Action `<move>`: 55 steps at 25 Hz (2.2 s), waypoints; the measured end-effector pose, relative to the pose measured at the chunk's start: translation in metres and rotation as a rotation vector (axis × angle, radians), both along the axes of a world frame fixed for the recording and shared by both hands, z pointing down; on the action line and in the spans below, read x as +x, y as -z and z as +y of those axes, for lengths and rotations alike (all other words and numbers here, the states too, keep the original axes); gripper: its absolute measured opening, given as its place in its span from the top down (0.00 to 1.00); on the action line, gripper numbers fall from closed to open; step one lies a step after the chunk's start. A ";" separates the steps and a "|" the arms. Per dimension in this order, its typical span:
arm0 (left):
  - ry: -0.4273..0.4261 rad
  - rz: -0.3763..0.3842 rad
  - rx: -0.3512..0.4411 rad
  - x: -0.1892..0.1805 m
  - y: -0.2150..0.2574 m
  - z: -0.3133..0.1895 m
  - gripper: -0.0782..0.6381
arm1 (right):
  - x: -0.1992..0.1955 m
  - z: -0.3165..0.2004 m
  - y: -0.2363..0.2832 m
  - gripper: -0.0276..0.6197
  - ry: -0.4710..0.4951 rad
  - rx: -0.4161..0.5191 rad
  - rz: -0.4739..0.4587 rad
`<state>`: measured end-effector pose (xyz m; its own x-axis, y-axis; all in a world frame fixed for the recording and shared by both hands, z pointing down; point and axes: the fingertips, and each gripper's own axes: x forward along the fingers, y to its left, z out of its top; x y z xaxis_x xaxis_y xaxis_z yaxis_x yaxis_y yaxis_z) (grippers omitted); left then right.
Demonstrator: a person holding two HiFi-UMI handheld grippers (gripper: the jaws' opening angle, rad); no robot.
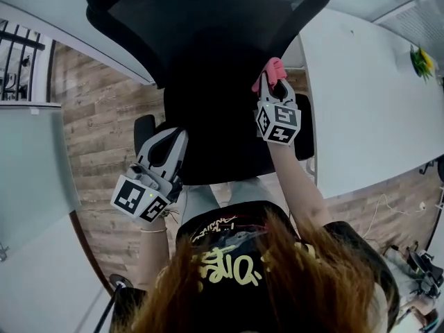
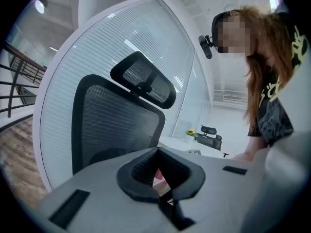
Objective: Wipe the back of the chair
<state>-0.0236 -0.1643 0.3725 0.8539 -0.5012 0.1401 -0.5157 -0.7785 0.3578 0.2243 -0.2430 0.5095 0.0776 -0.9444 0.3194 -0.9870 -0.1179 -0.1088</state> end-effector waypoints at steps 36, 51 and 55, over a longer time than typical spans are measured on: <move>0.139 -0.016 -0.110 -0.021 -0.115 -0.012 0.90 | -0.064 -0.087 -0.076 0.86 0.074 -0.021 0.058; 0.159 0.011 -0.155 -0.064 -0.127 -0.007 0.90 | -0.171 -0.108 -0.082 0.86 0.138 0.002 0.054; 0.146 0.018 -0.183 -0.068 -0.134 0.003 0.90 | -0.211 -0.111 -0.087 0.85 0.223 0.002 0.081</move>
